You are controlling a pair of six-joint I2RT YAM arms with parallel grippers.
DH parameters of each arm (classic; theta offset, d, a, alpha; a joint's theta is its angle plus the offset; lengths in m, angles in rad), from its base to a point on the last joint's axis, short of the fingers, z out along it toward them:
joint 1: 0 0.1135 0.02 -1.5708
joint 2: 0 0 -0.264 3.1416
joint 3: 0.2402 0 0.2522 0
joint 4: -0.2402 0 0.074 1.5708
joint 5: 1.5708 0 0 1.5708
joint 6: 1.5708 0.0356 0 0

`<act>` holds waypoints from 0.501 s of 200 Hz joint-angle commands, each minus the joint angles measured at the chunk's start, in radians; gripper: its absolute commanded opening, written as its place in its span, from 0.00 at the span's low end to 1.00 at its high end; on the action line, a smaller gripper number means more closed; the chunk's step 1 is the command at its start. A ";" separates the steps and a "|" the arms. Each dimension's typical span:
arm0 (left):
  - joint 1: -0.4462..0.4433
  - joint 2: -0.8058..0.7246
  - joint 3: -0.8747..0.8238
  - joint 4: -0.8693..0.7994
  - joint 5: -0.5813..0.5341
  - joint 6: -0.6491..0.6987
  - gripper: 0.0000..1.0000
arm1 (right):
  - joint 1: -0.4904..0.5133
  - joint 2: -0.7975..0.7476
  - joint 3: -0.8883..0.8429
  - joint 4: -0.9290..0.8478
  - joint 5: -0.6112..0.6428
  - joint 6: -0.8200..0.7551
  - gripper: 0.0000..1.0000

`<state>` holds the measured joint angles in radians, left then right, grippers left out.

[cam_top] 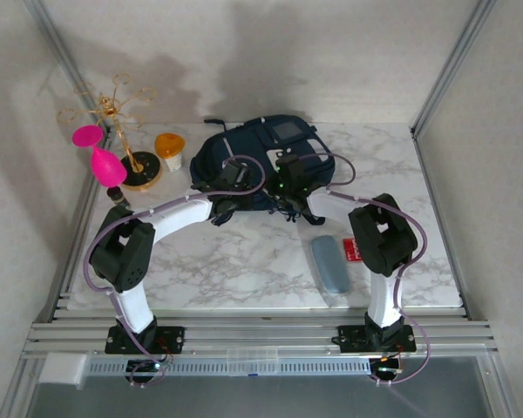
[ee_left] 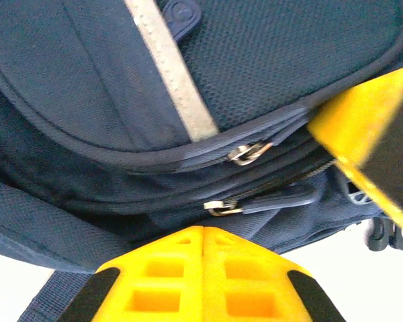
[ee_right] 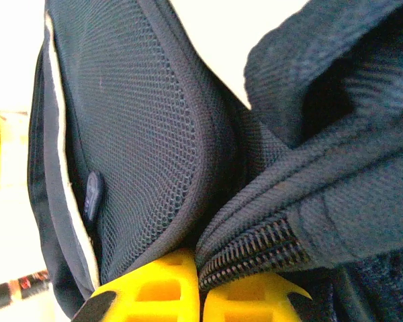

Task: Pack the student bag
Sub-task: Unzip the student bag at the center of the table.

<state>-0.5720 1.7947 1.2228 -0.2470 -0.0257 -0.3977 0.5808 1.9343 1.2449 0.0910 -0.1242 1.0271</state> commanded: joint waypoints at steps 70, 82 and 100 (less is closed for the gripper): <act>-0.072 -0.140 -0.055 0.013 0.085 -0.353 0.30 | -0.120 -0.188 -0.226 0.301 -0.330 0.004 0.00; -0.079 -0.148 -0.060 0.029 0.084 -0.422 0.38 | -0.124 -0.205 -0.241 0.342 -0.339 0.064 0.00; -0.086 -0.147 -0.081 0.066 0.060 -0.508 0.43 | -0.123 -0.240 -0.274 0.422 -0.339 0.147 0.00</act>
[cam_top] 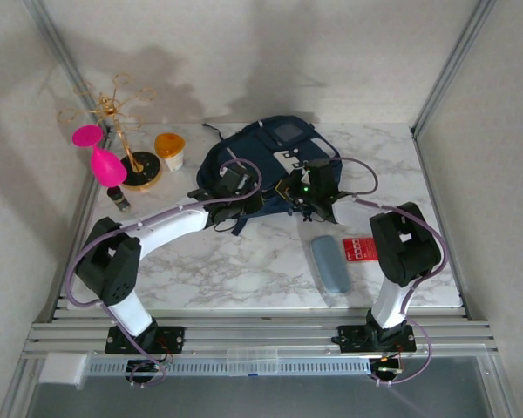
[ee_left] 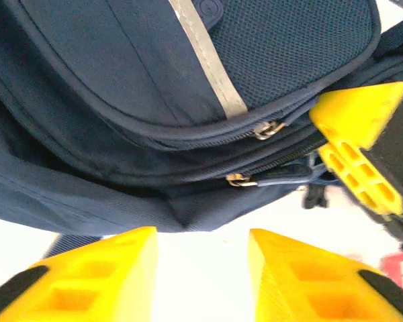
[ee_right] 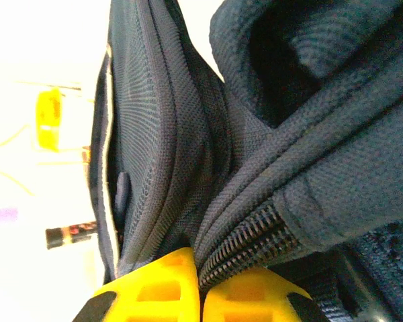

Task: Pack the student bag
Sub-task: Unzip the student bag at the center of the table.

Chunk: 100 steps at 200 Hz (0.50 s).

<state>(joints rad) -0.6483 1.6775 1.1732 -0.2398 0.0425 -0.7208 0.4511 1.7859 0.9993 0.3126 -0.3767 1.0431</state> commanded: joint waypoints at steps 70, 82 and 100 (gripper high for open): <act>0.018 -0.067 -0.220 0.371 -0.043 -0.194 0.35 | 0.014 -0.175 -0.125 0.445 -0.035 0.416 0.00; 0.036 -0.068 -0.222 0.363 -0.014 -0.182 0.32 | 0.016 -0.177 -0.117 0.465 -0.026 0.426 0.00; 0.029 -0.102 -0.222 0.380 0.021 -0.156 0.32 | 0.022 -0.186 -0.099 0.434 0.006 0.400 0.00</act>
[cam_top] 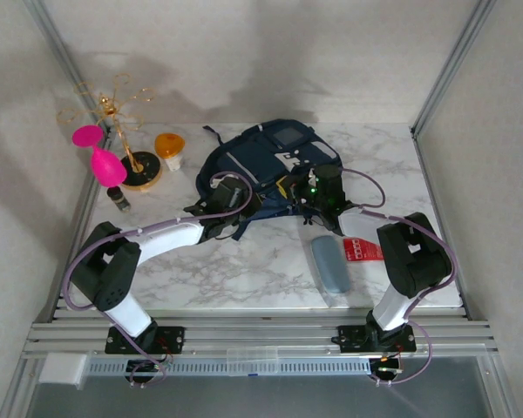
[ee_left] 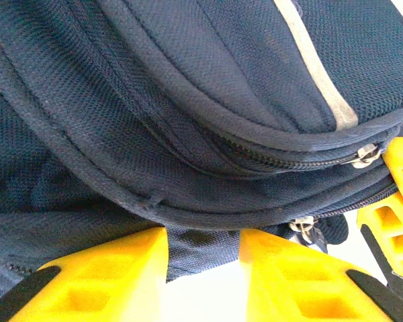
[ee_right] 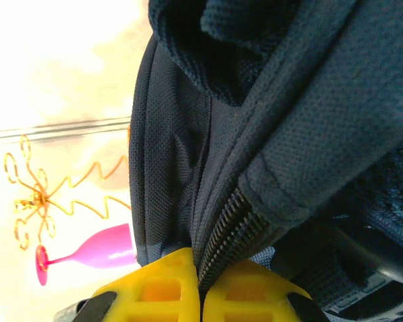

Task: Pack the student bag
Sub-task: Unzip the student bag at the center of the table.

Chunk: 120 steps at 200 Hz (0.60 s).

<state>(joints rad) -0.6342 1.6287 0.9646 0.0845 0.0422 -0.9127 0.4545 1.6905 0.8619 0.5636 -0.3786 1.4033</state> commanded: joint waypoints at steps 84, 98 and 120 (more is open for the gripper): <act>-0.092 -0.092 0.132 -0.262 -0.079 -0.171 0.36 | 0.045 -0.091 0.058 0.097 0.118 0.008 0.00; -0.108 -0.065 0.151 -0.237 -0.054 -0.192 0.36 | 0.046 -0.090 0.058 0.089 0.124 0.009 0.00; -0.125 -0.007 0.196 -0.223 -0.054 -0.211 0.36 | 0.046 -0.079 0.060 0.092 0.119 0.017 0.00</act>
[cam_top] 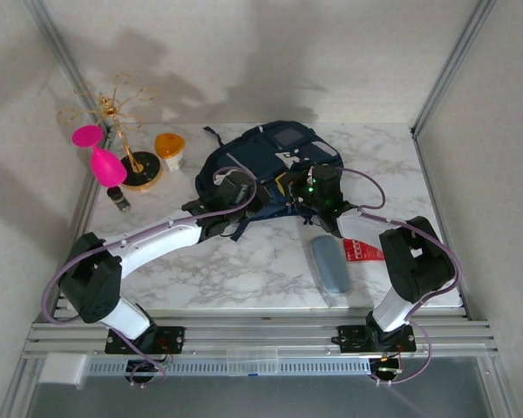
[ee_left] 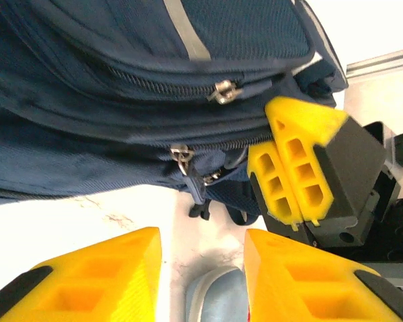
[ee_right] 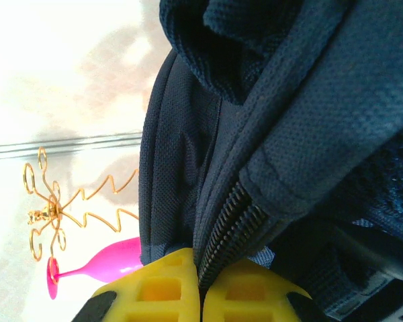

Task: Pack the student bag
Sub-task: Unzip the student bag at the center of the table.

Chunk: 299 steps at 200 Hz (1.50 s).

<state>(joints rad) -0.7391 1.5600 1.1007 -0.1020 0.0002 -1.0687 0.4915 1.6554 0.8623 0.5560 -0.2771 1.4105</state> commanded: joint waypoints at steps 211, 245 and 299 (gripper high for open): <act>0.033 0.248 0.143 0.095 -0.158 -0.024 0.03 | 0.014 -0.037 0.036 0.100 0.026 -0.008 0.00; 0.047 0.187 0.114 0.041 -0.163 0.042 0.00 | 0.007 -0.053 0.051 0.054 0.011 -0.059 0.00; 0.104 -0.010 -0.013 -0.139 -0.087 0.273 0.00 | -0.098 -0.099 0.078 -0.107 -0.167 -0.205 0.00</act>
<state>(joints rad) -0.6983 1.6730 1.1515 -0.1181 -0.0601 -0.9356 0.4595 1.6455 0.8879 0.4877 -0.3595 1.3170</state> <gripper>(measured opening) 0.057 0.053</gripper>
